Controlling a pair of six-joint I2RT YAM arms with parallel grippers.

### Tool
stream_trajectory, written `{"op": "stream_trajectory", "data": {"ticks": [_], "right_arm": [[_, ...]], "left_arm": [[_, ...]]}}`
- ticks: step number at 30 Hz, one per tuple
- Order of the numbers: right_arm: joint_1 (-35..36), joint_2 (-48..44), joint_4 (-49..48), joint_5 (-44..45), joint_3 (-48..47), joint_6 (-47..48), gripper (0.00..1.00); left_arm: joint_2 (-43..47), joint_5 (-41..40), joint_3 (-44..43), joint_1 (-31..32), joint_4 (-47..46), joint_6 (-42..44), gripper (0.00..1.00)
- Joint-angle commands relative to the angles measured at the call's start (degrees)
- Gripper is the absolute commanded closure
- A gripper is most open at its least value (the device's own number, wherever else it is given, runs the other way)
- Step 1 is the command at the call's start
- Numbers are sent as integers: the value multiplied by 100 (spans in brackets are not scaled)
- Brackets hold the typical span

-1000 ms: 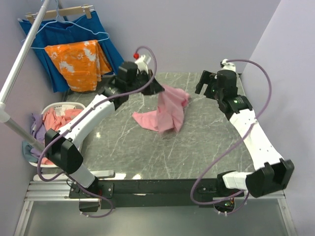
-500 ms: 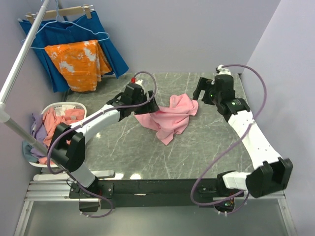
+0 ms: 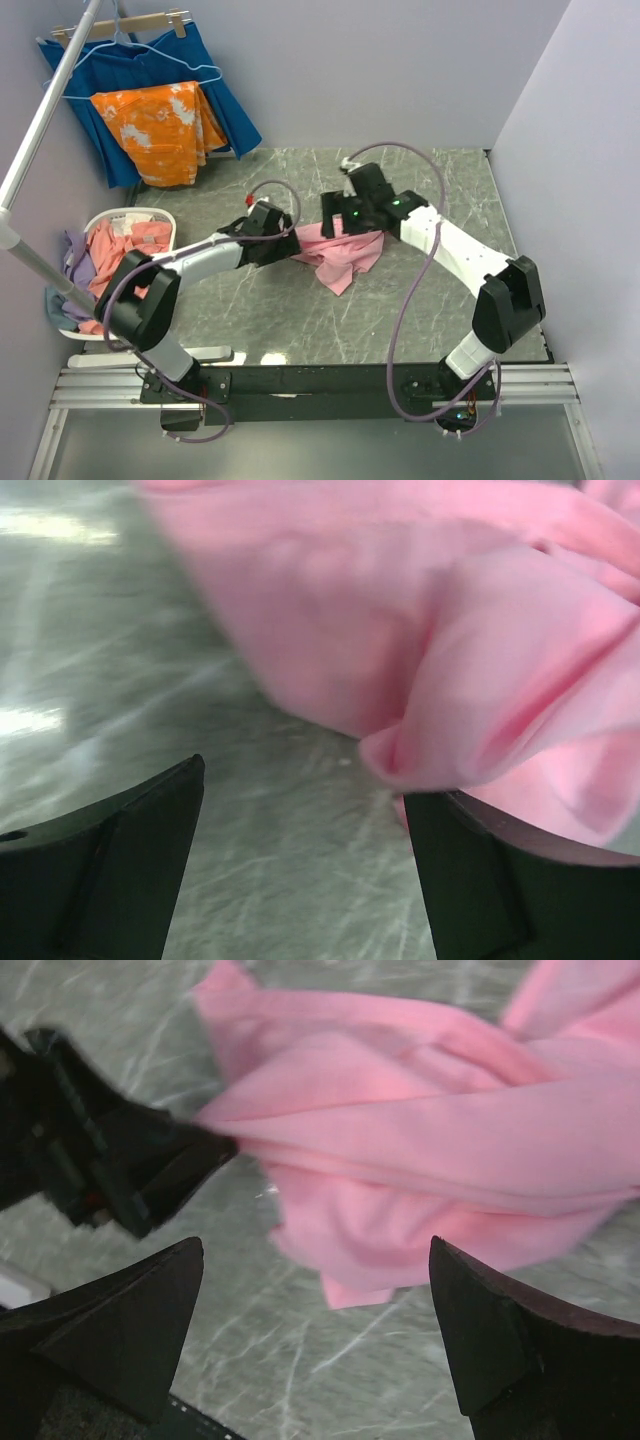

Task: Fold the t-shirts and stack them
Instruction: Move the tshirt to the center of the board, then flatten out the tshirt

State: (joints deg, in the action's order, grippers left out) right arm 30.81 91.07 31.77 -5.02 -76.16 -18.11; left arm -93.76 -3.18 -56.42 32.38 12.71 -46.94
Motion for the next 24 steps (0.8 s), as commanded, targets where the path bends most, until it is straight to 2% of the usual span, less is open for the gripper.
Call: {"op": "stream_trajectory", "data": {"ticks": [1,4,10,20,24], "right_arm": [[504,60,5,439,-224,106,0],[724,183,66,738,-198,184,0],[1190,622,295,1142,-294,571,0],[1823,1158,453,1626,-540,730,1],[1876,1527,514,2397,-768,704,0]], "left_arm": [[883,-903,350,-267,-137,-456,14],[1331,-1149,702,-495,-137,-606,10],[1913,-1019,1379,-1014,-392,-694,9],[1878,-1018,1397,-1067,-322,-747,9],[1809,-974,1318,-1067,-313,-685,9]]}}
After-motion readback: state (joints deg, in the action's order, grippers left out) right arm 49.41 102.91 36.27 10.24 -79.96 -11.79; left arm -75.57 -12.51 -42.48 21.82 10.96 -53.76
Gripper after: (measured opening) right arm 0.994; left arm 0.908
